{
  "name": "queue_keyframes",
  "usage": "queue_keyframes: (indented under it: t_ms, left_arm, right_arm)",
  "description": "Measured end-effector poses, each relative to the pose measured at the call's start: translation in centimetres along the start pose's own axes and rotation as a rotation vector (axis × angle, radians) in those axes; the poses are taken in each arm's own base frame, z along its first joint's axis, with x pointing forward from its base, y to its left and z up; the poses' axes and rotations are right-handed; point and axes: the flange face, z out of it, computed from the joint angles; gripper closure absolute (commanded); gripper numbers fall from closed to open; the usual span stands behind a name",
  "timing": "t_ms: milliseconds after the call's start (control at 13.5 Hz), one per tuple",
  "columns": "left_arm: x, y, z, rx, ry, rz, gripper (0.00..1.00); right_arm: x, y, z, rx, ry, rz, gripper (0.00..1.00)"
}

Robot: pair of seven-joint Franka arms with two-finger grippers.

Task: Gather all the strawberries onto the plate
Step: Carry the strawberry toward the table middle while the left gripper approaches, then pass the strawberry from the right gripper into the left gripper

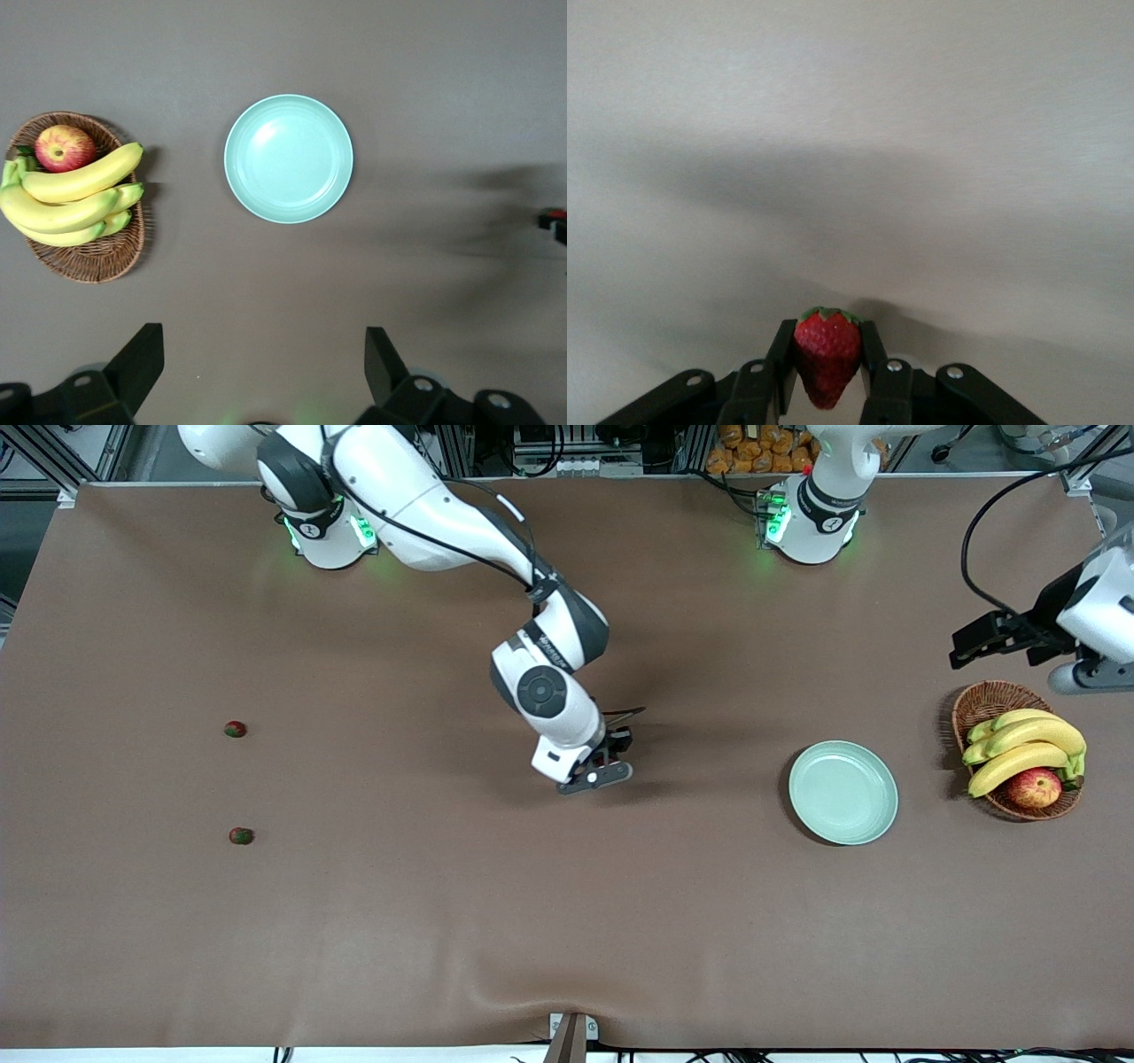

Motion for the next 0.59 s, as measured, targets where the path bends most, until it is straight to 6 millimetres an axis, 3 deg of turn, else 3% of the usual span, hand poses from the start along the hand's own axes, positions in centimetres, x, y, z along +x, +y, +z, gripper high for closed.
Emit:
queue_keyframes:
  t_ms: [74, 148, 222, 443, 591]
  left_arm:
    - [0.5, 0.9, 0.7, -0.001, -0.002, -0.006, 0.0]
    - [1.0, 2.1, 1.6, -0.001, -0.005, -0.015, 0.0]
    - [1.4, 3.5, 2.5, 0.0, -0.011, -0.036, 0.0]
    - [2.6, 9.0, 6.4, 0.008, -0.038, -0.142, 0.0]
    - [3.4, 12.9, 9.2, 0.008, -0.04, -0.198, 0.0]
  right_arm:
    - [-0.1, -0.2, 0.7, 0.001, 0.008, 0.001, 0.82]
    - [-0.2, -0.2, 1.3, 0.001, 0.01, 0.001, 0.49]
    - [-0.1, -0.2, 1.3, 0.001, 0.011, 0.002, 0.0]
    - [0.2, -0.3, 1.0, 0.003, 0.02, 0.0, 0.0]
    - [1.0, -0.4, -0.2, 0.01, 0.046, 0.001, 0.0]
